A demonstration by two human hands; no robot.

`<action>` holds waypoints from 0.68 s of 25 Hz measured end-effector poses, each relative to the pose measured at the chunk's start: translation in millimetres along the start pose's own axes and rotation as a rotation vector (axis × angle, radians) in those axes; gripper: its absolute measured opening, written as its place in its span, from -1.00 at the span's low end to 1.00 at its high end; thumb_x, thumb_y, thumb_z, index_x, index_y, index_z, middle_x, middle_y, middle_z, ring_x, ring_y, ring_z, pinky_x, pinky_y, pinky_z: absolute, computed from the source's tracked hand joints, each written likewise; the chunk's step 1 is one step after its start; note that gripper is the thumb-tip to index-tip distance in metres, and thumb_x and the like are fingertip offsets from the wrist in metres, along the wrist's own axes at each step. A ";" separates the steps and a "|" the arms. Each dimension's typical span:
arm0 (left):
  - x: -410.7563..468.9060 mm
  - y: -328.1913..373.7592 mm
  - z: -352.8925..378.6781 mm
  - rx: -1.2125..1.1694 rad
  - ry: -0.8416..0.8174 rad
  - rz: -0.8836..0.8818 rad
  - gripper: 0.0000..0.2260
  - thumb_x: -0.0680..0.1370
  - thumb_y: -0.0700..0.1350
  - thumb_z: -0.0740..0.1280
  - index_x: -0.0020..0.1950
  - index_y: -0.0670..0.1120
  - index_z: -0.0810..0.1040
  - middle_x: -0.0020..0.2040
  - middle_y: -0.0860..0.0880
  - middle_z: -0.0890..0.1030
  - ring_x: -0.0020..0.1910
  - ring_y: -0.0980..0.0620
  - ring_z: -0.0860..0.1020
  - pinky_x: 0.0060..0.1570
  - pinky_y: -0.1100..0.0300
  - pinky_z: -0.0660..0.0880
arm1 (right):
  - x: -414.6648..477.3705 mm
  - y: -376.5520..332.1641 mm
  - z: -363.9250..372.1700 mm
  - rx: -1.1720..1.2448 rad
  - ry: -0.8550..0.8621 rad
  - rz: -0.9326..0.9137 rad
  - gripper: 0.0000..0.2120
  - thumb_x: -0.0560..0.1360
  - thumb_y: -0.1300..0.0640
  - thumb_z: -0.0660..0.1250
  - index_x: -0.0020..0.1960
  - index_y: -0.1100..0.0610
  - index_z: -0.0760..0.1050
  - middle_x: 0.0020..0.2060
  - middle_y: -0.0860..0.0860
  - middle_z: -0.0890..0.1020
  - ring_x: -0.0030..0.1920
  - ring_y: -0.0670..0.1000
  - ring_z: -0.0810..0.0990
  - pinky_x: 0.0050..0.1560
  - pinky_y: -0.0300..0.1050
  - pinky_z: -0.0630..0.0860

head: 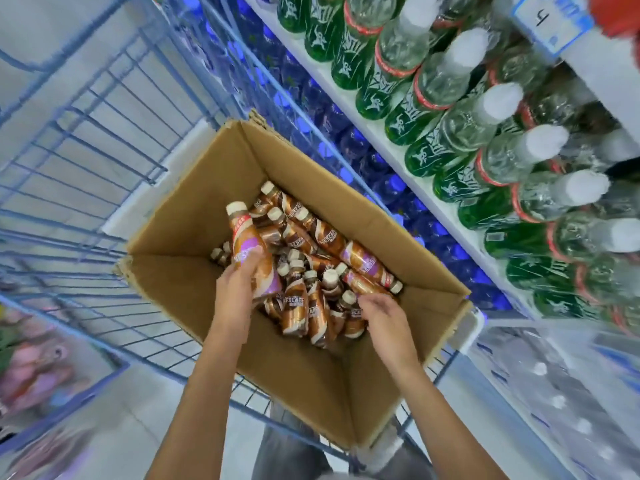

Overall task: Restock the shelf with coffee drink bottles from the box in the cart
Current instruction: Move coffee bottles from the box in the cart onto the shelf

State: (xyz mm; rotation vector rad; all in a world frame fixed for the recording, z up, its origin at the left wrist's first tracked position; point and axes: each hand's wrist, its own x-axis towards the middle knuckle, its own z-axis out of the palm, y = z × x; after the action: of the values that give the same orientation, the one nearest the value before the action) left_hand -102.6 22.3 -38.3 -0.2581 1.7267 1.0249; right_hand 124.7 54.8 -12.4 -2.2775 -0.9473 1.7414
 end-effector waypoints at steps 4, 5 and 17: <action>-66.0 0.3 -5.4 -0.067 -0.158 0.024 -0.72 0.57 -0.05 0.40 0.23 -0.14 0.58 -0.02 -0.07 0.73 -0.07 0.02 0.70 -0.03 0.11 0.55 | 62.9 11.3 15.6 -0.224 0.120 -0.007 -0.60 0.49 0.01 0.39 0.30 0.06 0.47 0.20 0.04 0.61 0.21 0.11 0.57 0.05 -0.15 0.54; -73.4 -3.0 -5.2 -0.074 -0.172 0.015 -0.70 0.56 -0.06 0.39 0.25 -0.14 0.57 0.02 -0.09 0.73 -0.04 0.00 0.70 -0.02 0.11 0.55 | 80.6 14.4 22.6 -0.343 0.139 0.009 -0.50 0.45 0.00 0.39 0.36 0.09 0.44 0.28 0.09 0.57 0.27 0.15 0.54 0.22 -0.06 0.51; -96.3 -31.1 -22.5 -0.123 -0.185 -0.043 -0.59 0.49 0.01 0.41 0.30 -0.11 0.57 0.14 -0.13 0.69 0.08 -0.05 0.67 0.06 0.07 0.55 | 141.5 19.9 24.7 -1.200 0.073 -0.025 -0.28 0.46 -0.08 0.48 0.49 0.14 0.27 0.42 0.15 0.44 0.38 0.19 0.47 0.31 0.05 0.49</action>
State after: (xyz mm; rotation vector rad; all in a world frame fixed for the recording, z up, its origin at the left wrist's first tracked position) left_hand -58.7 -41.9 30.3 -0.2687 1.4884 1.0902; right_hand 130.3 109.0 -146.8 -2.7832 -2.4461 1.1241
